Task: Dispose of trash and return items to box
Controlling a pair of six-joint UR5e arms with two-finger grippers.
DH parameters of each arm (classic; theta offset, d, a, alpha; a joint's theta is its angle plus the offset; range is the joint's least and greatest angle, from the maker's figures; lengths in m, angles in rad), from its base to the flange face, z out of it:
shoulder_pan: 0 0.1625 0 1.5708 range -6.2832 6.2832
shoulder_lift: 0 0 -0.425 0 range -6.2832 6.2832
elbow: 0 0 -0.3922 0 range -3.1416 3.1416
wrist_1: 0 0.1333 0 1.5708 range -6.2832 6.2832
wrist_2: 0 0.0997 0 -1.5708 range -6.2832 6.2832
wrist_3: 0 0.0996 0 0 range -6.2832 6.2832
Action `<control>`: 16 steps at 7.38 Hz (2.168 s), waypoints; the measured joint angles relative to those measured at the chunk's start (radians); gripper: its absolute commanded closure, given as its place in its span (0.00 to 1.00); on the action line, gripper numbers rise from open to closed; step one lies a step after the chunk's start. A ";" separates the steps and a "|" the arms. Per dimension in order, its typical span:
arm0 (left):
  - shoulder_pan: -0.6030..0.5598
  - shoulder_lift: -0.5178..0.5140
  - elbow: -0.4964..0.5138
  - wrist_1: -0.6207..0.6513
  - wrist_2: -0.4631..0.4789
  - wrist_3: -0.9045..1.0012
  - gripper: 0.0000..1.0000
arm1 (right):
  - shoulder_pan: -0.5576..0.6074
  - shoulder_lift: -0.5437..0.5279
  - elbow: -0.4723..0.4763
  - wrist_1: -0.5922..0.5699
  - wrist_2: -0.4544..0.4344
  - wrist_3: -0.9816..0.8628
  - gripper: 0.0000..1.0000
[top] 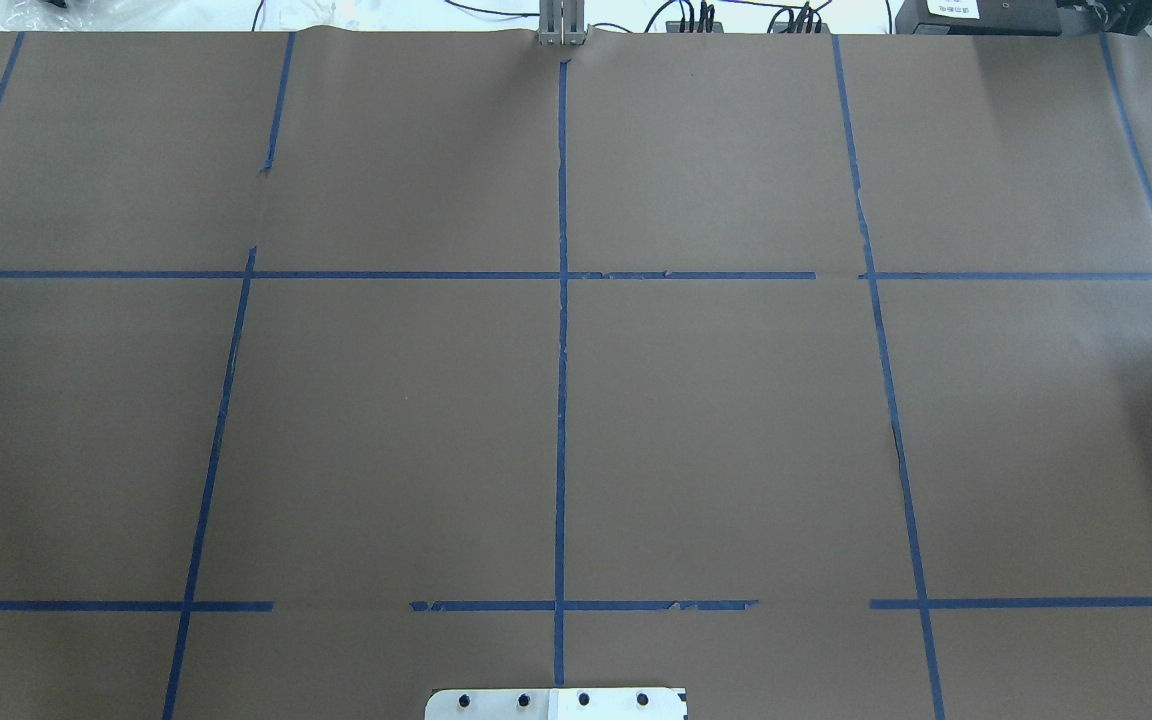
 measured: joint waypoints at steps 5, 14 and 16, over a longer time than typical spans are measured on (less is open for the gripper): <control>0.183 0.017 -0.272 0.104 0.001 -0.434 0.00 | 0.001 -0.025 -0.001 -0.001 0.038 0.036 0.00; 0.180 -0.025 -0.420 0.685 -0.005 -0.445 0.00 | -0.089 -0.141 0.100 -0.061 0.010 0.026 0.00; 0.178 -0.034 -0.423 0.683 -0.003 -0.445 0.00 | -0.091 -0.143 0.114 -0.085 -0.005 0.024 0.00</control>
